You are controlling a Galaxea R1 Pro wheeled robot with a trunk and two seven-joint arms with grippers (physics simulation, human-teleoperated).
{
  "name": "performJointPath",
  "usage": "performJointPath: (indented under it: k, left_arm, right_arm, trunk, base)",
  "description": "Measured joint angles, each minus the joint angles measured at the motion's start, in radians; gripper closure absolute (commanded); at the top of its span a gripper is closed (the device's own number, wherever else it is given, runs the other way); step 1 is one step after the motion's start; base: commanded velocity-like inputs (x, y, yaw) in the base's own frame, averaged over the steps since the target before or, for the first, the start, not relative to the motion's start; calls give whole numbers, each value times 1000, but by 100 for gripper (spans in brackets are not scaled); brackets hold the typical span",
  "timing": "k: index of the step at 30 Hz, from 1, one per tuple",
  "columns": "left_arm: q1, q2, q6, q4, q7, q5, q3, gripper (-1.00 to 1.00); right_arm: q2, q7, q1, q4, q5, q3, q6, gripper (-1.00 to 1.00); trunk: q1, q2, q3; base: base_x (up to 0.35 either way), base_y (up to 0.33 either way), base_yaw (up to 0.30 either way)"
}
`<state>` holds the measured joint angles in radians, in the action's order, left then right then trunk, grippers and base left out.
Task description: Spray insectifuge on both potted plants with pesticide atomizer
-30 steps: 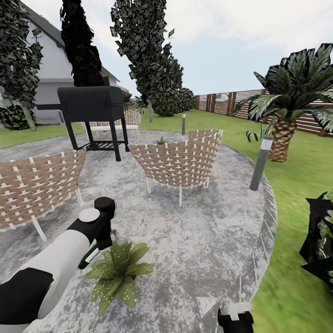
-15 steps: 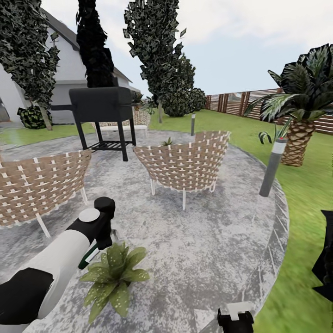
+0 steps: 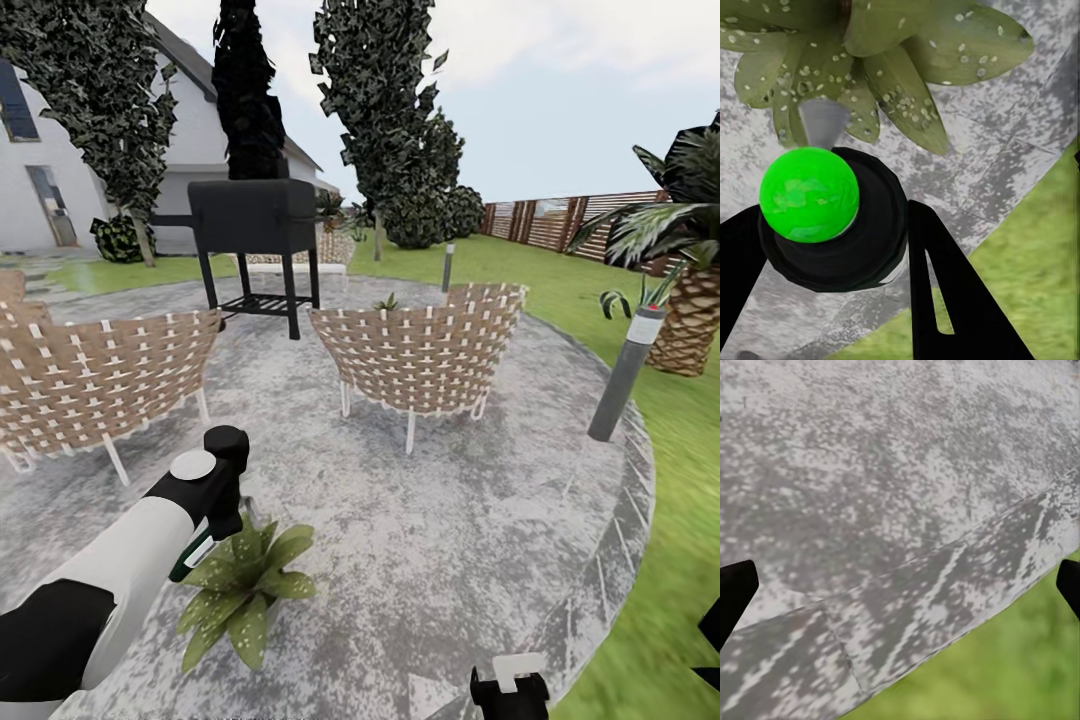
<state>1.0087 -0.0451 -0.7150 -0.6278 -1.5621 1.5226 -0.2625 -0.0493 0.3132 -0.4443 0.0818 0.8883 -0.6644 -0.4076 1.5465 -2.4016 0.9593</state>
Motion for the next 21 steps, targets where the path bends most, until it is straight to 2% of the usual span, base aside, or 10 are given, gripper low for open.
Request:
performJointPath:
  k: [8, 12, 16, 21]
  left_arm:
    - [0, 0, 0, 0, 0, 0, -1, 100]
    - [0, 0, 0, 0, 0, 0, -1, 100]
    - [0, 0, 0, 0, 0, 0, -1, 100]
    - [0, 0, 0, 0, 0, 0, -2, 100]
  right_arm:
    - [1, 0, 0, 0, 0, 0, 0, -100]
    - [0, 0, 0, 0, 0, 0, 0, -100]
    - [0, 0, 0, 0, 0, 0, 1, -100]
    - [1, 0, 0, 0, 0, 0, 2, -100]
  trunk:
    - [0, 0, 0]
    - [0, 0, 0]
    - [0, 0, 0]
    - [0, 0, 0]
  base:
    - [0, -8, 14]
    - [11, -6, 184]
    - [164, -117, 237]
    - [237, -164, 36]
